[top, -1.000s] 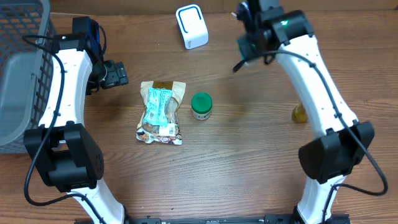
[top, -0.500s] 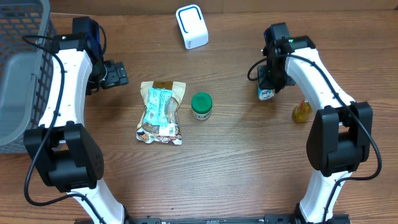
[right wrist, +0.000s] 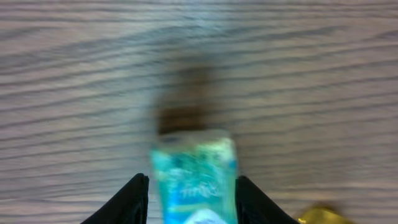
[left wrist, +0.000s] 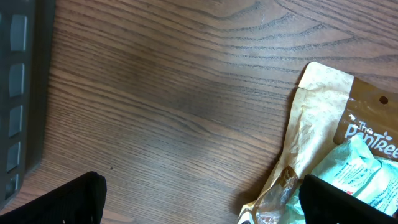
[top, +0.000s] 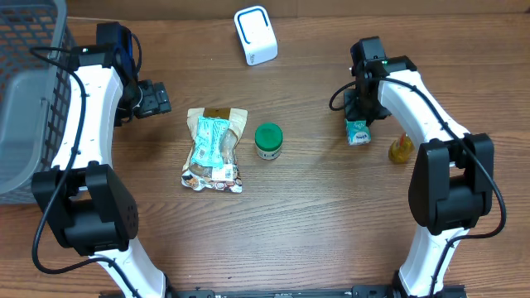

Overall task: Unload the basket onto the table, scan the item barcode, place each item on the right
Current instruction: 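Open the right gripper and raise it off the tissue pack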

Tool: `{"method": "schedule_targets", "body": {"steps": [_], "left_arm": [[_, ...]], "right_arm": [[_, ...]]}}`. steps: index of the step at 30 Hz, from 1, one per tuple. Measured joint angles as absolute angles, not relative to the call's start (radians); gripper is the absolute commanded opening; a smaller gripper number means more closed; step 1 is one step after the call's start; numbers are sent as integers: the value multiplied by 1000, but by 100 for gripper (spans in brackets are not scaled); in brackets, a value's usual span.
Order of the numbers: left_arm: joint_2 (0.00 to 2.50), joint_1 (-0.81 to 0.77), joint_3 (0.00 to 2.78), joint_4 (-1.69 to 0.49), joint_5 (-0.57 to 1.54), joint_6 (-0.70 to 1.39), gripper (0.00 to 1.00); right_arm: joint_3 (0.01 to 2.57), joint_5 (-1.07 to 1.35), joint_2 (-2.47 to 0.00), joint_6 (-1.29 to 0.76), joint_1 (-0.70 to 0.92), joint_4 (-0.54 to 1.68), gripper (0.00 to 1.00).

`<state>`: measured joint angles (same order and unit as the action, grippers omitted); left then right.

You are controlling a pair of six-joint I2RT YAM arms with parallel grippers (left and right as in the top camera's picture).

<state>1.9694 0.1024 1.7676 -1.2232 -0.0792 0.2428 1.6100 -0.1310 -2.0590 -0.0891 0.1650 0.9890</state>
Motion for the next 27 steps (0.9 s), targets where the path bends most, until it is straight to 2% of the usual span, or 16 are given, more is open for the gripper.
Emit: {"method": "schedule_targets", "body": {"steps": [6,14,27], "left_arm": [[1969,102,1768,-1223,-79,243,100],[1969,102,1768,-1223,-79,243,99],[1969,102,1768,-1223,-79,243,99]], "right_arm": [[1610,42,-2059,-111,165,971,34],[1536,113,-2073,-169,165,908,33],[1481,-36,-2076,-183,165,953,35]]}}
